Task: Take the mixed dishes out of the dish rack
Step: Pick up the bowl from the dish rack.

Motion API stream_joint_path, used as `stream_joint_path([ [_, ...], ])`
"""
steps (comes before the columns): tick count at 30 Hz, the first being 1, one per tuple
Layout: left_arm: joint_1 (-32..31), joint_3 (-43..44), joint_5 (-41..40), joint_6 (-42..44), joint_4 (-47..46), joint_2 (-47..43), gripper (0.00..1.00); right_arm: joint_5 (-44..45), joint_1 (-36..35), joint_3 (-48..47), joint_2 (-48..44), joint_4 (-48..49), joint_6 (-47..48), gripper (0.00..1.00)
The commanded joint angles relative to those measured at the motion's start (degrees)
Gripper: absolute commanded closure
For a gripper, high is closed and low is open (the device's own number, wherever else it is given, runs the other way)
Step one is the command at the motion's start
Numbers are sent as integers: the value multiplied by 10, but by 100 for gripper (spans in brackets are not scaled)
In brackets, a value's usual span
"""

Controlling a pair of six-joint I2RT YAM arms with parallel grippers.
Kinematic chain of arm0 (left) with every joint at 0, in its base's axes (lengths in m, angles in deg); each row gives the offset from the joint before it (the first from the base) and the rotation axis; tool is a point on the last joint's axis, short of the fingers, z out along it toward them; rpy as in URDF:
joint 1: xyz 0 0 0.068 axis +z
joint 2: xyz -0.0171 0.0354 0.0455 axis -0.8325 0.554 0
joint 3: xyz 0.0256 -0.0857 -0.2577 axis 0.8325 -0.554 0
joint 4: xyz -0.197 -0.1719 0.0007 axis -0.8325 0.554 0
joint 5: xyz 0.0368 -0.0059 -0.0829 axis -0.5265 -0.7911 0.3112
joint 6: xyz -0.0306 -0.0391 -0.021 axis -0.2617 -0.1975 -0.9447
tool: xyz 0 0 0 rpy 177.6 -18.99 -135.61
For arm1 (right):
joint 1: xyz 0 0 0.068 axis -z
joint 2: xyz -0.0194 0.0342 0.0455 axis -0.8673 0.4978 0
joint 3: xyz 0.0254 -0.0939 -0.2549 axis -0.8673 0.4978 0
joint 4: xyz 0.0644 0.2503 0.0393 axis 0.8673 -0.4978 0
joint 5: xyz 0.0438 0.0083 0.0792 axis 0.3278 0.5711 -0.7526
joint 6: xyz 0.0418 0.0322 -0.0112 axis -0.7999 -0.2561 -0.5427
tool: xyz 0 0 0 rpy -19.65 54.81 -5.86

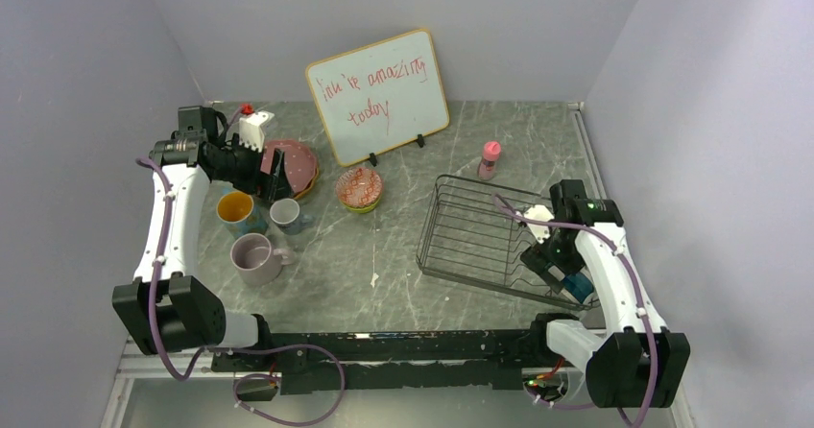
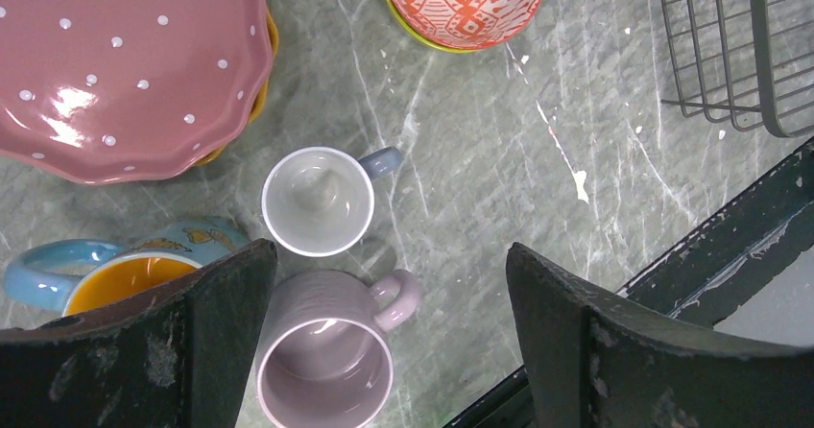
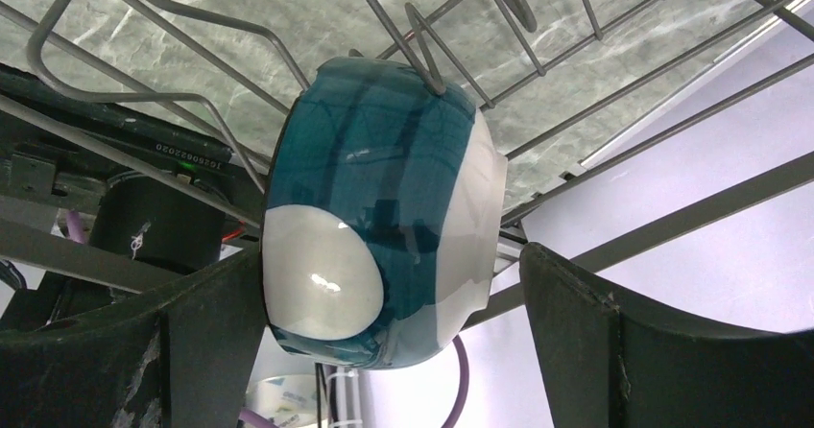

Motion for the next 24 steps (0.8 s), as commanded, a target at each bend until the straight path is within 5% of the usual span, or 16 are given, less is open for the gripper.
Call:
stream_joint_path([
  [1,2,22,21,-12,5,1,6,18,3,2,8,25,15,1],
  [9,2,17,18,-8,3,1,6,4,2,2,20,26,25,9],
  [24,2,7,12,-5,-9,-1,6,15,3,-52,22,-5,17,53],
])
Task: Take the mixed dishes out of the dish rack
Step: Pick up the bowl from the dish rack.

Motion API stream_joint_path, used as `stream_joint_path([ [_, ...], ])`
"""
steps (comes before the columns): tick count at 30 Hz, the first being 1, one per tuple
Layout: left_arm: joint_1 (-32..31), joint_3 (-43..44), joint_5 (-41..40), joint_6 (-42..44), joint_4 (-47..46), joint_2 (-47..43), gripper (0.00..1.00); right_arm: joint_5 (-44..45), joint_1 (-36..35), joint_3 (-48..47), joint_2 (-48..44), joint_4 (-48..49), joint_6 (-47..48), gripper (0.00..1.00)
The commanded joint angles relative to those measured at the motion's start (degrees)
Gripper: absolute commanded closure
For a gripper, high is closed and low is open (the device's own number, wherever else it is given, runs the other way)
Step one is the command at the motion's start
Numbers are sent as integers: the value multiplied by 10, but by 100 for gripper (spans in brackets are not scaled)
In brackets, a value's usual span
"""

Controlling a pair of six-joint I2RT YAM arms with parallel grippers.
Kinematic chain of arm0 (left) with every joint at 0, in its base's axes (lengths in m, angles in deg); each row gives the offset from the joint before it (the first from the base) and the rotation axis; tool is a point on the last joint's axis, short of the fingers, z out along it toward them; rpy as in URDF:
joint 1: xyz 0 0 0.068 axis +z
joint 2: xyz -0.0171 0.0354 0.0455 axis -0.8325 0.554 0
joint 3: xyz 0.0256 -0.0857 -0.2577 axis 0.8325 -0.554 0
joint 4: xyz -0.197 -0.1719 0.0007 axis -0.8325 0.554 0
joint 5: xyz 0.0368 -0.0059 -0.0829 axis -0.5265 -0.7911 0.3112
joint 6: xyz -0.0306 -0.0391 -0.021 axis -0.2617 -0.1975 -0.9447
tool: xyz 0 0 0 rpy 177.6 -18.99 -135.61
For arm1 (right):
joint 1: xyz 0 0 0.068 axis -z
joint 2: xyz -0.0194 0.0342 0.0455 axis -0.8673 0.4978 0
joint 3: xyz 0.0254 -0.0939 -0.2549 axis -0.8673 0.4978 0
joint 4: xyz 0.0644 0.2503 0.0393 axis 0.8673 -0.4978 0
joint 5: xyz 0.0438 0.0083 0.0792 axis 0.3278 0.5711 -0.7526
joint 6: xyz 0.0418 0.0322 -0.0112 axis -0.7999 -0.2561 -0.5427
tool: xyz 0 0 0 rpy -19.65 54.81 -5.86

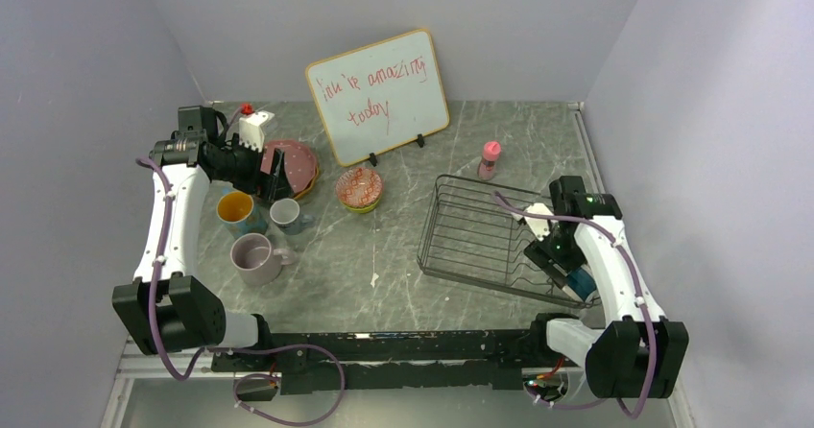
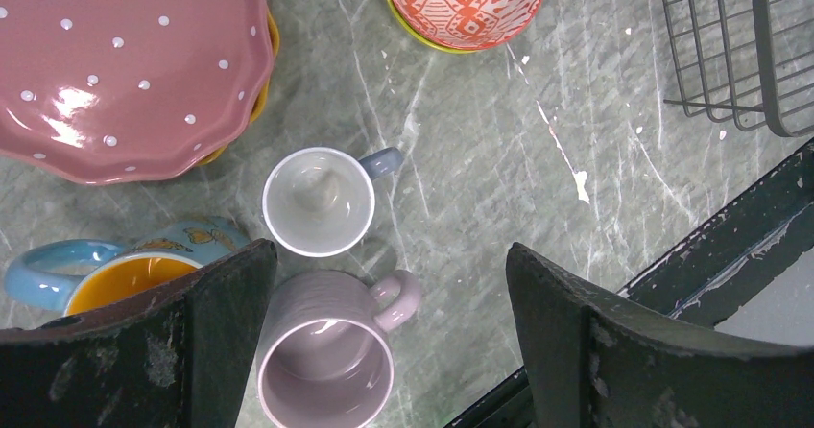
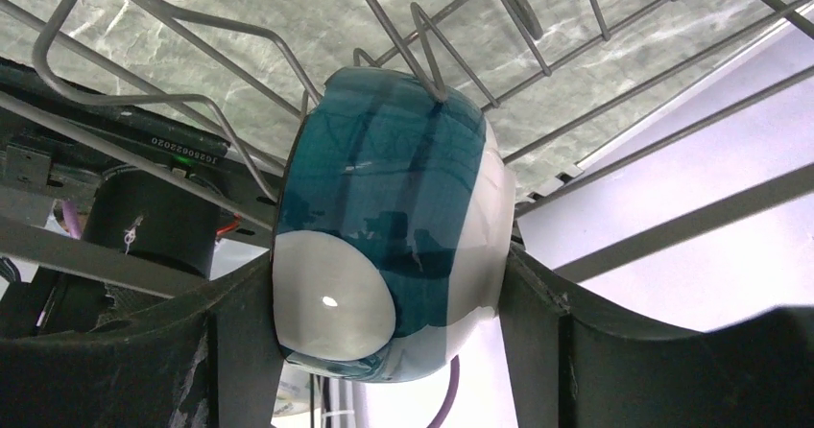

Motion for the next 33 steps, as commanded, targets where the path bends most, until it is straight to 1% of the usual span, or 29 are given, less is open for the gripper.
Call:
stream_joint_path([
  [1,1,7,13,-5,-8,-1,6,15,2,-51,-7,-12,3,56],
  [4,2,6,15,-5,-10,1,6,19,2,-70,-6,-21,-1,68],
  [13,1,12,17,-12,-15,7,6,44,2,-131,-16,-29,-6,100],
  [18,1,15,18,-16,-19,11,6,53,2,-168,-21,-25,-3,100],
  [22,2,23,21,-24,-21,17,6,37,2,-201,-19,-19,-7,100],
  [27,-1,29,48,-38,-34,18,6,-26,2,-253,-6,-9,-24,100],
  [33,-23,27,68,-60,-68,12,6,-138,1,-309,12,10,-54,100],
])
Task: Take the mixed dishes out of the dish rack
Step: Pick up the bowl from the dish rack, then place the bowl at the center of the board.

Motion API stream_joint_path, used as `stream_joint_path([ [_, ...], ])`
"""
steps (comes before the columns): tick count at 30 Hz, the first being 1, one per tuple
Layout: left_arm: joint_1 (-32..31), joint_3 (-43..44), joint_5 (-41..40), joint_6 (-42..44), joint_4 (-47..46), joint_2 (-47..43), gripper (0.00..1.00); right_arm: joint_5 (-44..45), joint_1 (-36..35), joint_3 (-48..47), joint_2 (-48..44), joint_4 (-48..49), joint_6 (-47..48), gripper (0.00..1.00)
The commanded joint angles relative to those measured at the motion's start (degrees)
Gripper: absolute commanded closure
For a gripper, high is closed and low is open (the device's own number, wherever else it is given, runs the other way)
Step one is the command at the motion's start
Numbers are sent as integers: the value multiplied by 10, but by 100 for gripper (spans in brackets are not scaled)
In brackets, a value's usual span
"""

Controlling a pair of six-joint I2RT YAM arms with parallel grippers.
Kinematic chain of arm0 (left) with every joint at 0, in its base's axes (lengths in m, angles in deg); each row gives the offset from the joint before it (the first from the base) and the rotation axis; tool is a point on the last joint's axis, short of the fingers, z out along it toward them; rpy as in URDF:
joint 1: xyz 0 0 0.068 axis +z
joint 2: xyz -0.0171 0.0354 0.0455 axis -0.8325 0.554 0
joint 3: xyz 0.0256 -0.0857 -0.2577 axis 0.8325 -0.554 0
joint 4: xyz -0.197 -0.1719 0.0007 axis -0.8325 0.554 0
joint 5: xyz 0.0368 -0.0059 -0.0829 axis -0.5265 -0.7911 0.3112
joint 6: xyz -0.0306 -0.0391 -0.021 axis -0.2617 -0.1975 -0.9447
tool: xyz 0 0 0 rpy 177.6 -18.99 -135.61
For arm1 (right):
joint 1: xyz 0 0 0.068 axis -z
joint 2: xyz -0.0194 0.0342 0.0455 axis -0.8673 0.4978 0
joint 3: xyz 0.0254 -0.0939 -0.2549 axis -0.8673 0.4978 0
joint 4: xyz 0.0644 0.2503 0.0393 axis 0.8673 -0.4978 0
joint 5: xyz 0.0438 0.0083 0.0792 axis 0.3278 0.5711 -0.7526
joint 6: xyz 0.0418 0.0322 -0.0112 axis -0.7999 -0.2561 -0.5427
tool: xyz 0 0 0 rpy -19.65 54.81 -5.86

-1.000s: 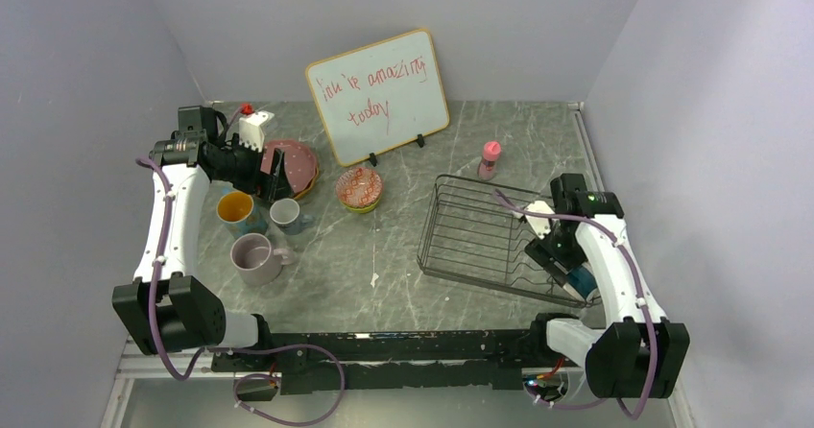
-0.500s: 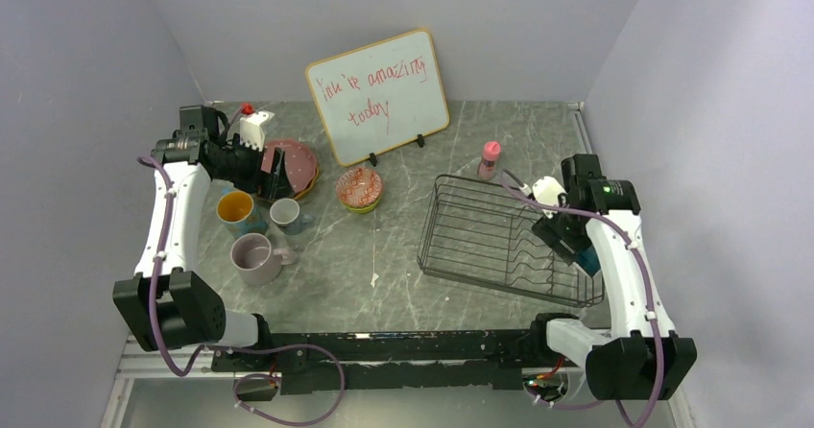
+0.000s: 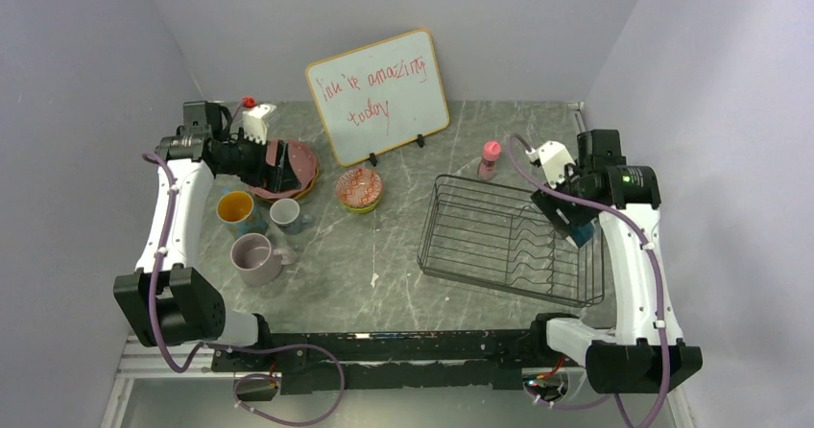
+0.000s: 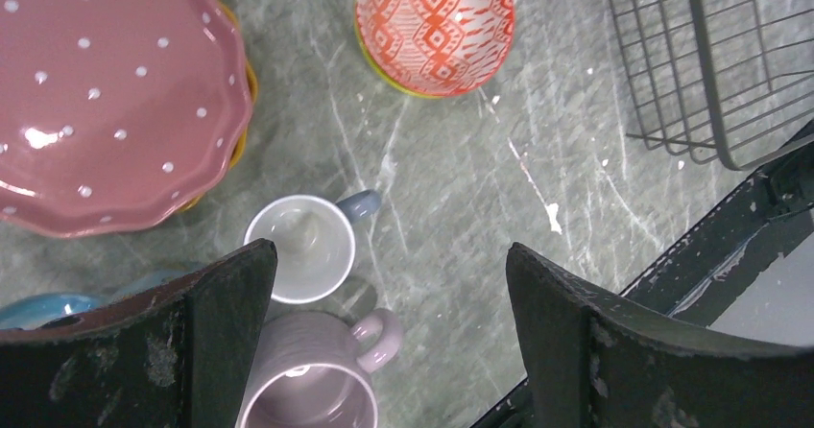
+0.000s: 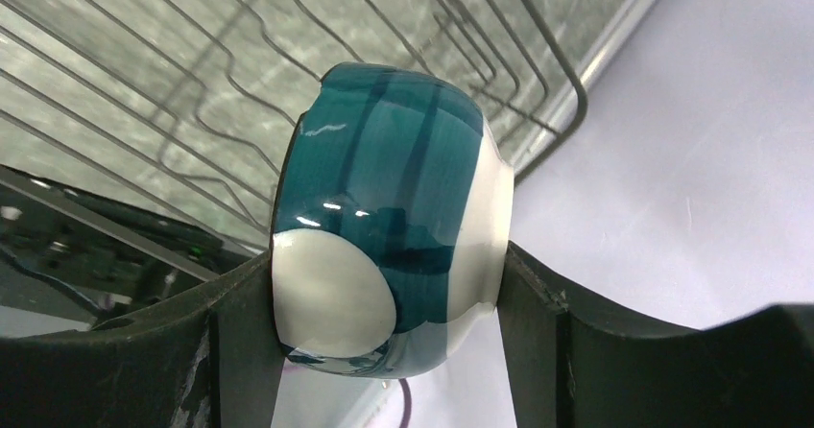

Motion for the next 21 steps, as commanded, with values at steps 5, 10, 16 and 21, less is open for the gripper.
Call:
stream_joint_path([
  [5,-40,14,60,-56,-79,-9,6,-188,0,-83,12,81,-66,100],
  [10,-58,9,106,-106,-126,4,6,-285,0,-76,2,167,-118,100],
  [16,-90,26,132,-179,-181,29,6,-403,0,-45,-1,320,-217,100],
  [21,-130,36,134,-253,-244,41,6,-475,-1,4,6,498,-334,100],
])
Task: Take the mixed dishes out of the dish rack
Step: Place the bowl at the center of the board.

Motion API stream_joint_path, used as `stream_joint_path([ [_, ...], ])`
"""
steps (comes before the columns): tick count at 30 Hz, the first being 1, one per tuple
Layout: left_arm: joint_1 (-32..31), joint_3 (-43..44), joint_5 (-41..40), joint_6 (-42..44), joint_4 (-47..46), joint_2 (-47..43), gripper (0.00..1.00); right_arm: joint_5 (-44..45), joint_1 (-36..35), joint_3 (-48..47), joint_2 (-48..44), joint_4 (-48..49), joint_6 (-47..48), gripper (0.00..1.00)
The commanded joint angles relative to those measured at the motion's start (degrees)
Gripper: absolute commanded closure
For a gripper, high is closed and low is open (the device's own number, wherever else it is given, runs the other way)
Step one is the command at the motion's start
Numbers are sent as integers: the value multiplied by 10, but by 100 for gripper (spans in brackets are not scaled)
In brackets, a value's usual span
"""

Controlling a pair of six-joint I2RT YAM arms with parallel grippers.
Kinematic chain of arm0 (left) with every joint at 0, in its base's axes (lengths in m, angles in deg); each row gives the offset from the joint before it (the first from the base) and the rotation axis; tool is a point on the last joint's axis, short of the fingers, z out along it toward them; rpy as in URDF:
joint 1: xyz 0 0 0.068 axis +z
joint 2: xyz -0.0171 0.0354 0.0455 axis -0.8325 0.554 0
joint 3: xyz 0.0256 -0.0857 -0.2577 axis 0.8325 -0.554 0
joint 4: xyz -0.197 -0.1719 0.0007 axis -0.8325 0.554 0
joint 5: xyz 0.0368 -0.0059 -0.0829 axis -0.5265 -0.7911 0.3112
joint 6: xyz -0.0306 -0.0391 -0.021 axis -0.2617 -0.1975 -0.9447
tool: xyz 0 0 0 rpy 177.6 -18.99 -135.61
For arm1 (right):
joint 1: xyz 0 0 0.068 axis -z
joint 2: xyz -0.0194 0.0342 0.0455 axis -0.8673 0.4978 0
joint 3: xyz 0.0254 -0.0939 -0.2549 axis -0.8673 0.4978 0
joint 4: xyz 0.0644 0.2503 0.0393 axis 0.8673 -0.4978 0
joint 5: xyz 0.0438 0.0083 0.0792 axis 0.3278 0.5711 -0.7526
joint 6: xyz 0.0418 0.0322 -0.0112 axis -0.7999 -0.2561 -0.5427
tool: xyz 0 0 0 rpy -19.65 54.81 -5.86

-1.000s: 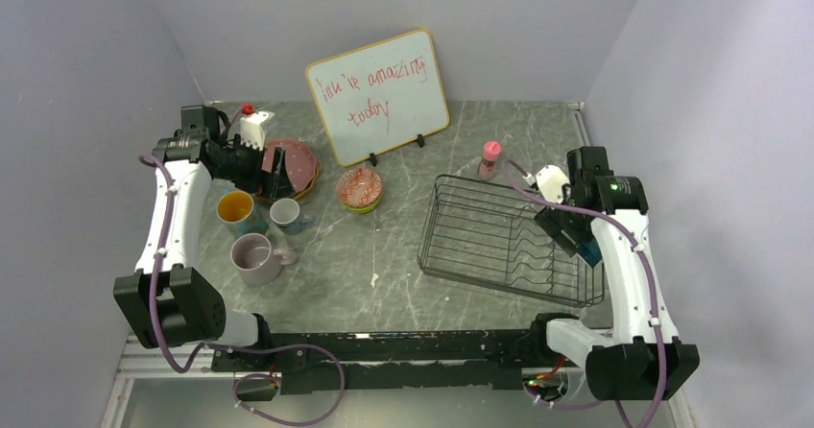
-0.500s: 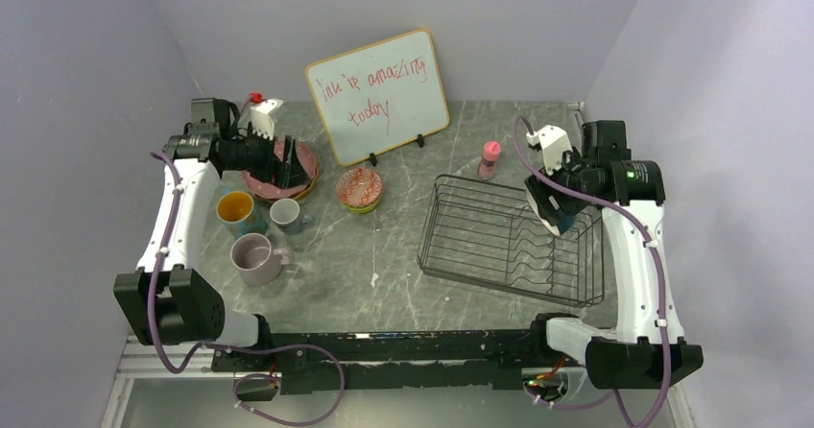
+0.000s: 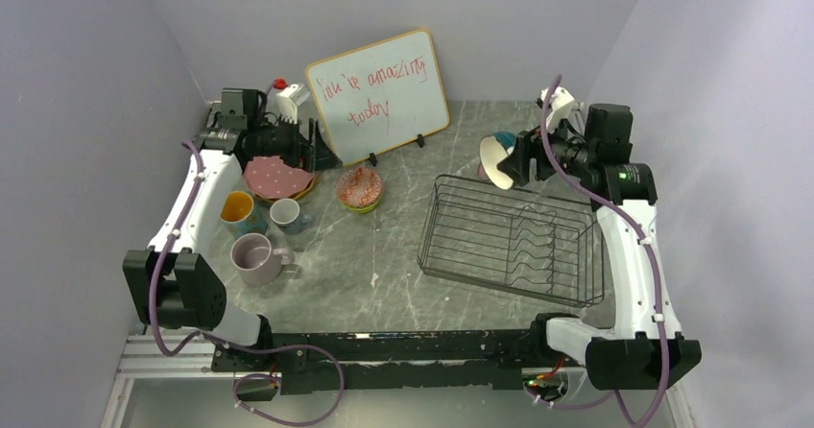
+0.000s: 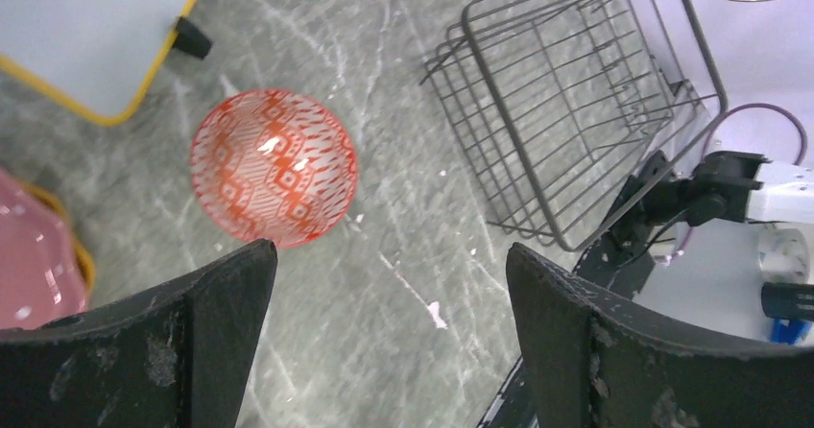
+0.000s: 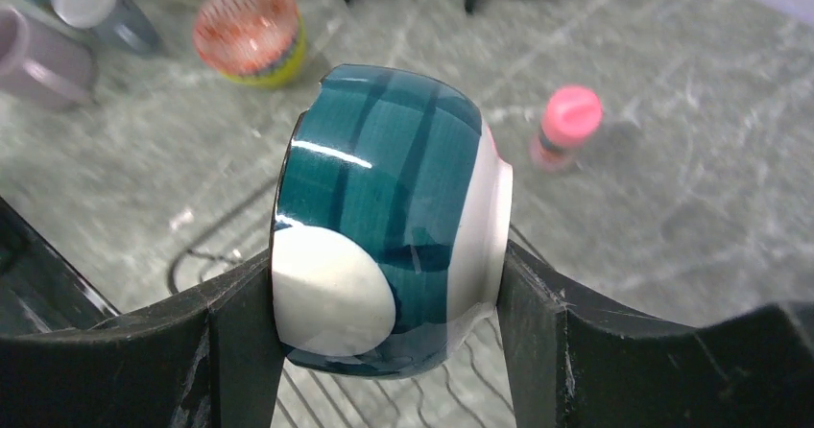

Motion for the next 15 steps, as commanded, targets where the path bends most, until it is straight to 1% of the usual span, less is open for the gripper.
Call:
stream_joint_path([
  [1,-35,30,30,-94,-103,4,6,-116,-1,37,-7,260,-143,100],
  [5,-71,37,20,-145,-169,16,10,-157,-5,71,12,388,-271,100],
  [9,-114,70,1,-191,-211,43,11,-191,-7,90,42,504,-382,100],
  [11,-131,89,-7,-220,-223,65,12,-198,-27,97,54,541,-420,100],
  [15,-158,116,-20,-289,-244,105,14,-194,-53,116,71,587,-460,100],
])
